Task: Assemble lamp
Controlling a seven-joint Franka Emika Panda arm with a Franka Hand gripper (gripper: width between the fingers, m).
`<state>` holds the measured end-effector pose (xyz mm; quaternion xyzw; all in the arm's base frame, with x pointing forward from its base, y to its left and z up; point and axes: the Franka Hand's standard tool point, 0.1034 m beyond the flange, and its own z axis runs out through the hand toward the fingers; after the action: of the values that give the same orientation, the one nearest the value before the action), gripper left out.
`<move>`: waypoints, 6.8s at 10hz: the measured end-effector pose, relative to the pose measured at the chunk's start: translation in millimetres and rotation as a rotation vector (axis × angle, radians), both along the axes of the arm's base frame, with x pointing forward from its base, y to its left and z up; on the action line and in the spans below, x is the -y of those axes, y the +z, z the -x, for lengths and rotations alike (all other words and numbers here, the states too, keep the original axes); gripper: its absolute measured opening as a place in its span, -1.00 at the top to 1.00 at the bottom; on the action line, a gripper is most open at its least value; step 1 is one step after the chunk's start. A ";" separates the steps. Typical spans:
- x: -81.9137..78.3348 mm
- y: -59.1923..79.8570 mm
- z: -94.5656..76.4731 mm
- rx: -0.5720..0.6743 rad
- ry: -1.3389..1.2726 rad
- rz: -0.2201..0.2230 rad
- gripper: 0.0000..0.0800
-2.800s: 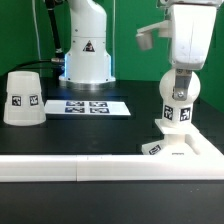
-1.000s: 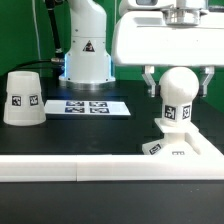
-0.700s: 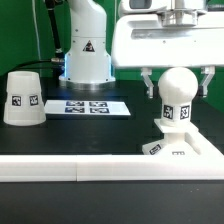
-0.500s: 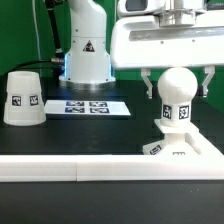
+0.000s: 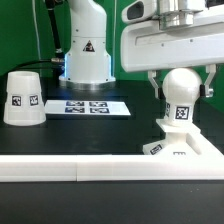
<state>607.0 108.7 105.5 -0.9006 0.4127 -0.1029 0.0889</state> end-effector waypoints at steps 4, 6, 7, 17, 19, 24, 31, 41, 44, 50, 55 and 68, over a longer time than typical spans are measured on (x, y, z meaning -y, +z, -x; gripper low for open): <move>1.1 0.1 0.1 -0.016 -0.181 -0.065 -0.44; -1.3 1.5 1.2 -0.026 -0.346 -0.105 -0.44; 1.8 1.0 2.1 -0.026 -0.391 -0.122 -0.44; 3.4 10.8 15.4 0.016 0.186 0.022 -0.75; 3.1 10.3 15.9 0.015 0.197 0.026 -0.75; 18.0 7.9 44.4 -0.120 0.634 0.096 -0.75; 139.3 -3.7 100.0 -0.112 0.923 0.203 -0.75; 226.4 4.4 141.3 -0.130 0.816 0.199 -0.75; 228.2 7.7 178.7 -0.136 0.786 0.169 -0.75; 235.2 -2.5 195.9 -0.155 0.819 0.156 -0.75; 229.6 -13.0 220.5 -0.171 0.790 0.153 -0.75; 223.7 -17.1 218.4 -0.171 0.801 0.158 0.88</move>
Offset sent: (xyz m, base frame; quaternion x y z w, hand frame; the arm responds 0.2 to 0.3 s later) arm 0.0000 0.0000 0.0000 0.0000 0.0000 0.1938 0.9810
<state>388.7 -115.0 88.4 -0.9994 0.0266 -0.0163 0.0178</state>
